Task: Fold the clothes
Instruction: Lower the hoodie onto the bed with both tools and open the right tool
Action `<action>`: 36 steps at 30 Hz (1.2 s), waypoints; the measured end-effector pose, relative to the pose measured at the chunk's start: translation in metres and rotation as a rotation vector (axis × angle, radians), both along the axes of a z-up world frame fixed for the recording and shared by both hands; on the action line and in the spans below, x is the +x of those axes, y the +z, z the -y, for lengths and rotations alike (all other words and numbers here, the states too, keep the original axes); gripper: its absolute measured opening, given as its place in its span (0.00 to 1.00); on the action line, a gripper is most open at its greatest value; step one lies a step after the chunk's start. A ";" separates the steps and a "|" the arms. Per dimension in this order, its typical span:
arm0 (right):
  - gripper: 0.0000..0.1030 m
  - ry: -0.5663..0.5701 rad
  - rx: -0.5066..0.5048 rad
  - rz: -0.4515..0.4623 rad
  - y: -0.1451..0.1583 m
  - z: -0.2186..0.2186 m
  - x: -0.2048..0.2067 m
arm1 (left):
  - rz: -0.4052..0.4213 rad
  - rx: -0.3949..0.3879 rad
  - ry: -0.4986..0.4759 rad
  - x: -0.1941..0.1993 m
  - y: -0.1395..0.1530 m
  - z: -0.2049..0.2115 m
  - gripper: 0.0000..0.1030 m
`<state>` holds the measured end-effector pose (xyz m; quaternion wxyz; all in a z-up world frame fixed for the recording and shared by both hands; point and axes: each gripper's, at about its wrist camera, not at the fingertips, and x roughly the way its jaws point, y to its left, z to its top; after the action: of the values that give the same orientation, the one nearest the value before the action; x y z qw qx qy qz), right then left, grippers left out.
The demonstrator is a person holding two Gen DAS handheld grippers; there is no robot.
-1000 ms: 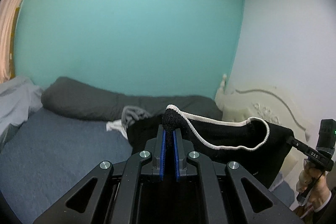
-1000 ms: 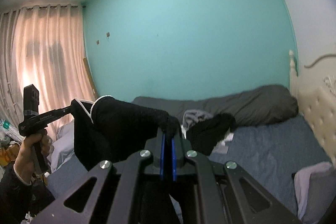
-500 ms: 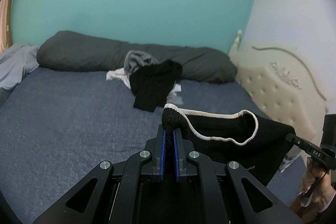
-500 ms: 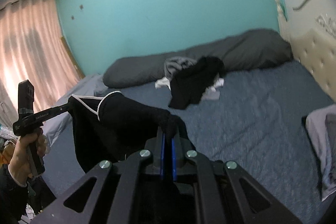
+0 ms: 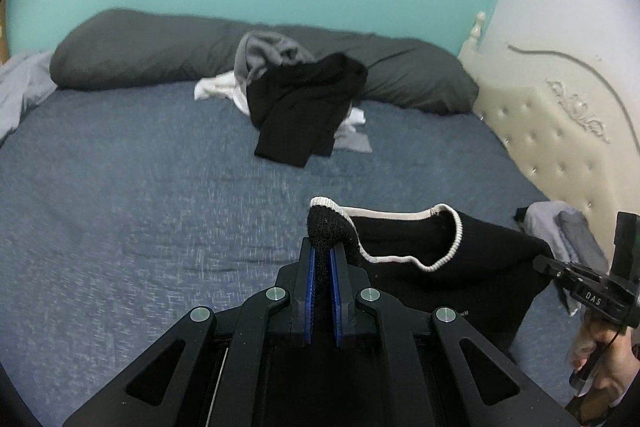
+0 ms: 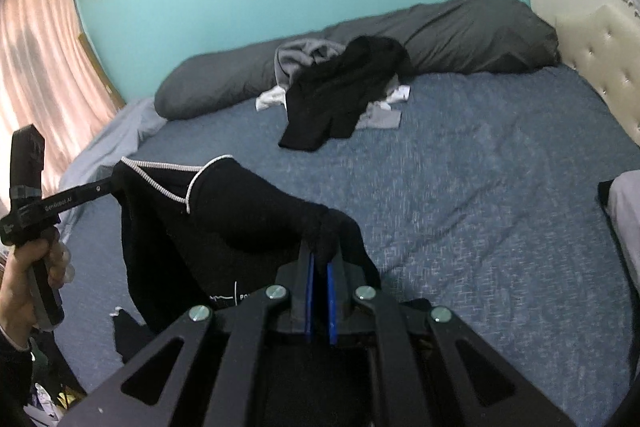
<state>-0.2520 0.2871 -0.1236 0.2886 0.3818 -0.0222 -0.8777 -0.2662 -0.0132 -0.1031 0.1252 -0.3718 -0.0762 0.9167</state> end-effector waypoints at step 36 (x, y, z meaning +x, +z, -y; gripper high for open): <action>0.24 0.131 0.074 0.126 -0.068 0.040 -0.030 | 0.152 0.029 -0.029 -0.008 -0.131 0.004 0.07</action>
<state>-0.2823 0.2476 -0.1914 0.3290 0.4472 0.0172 -0.8316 -0.2743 -0.0169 -0.2346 0.1375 -0.4396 -0.0933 0.8827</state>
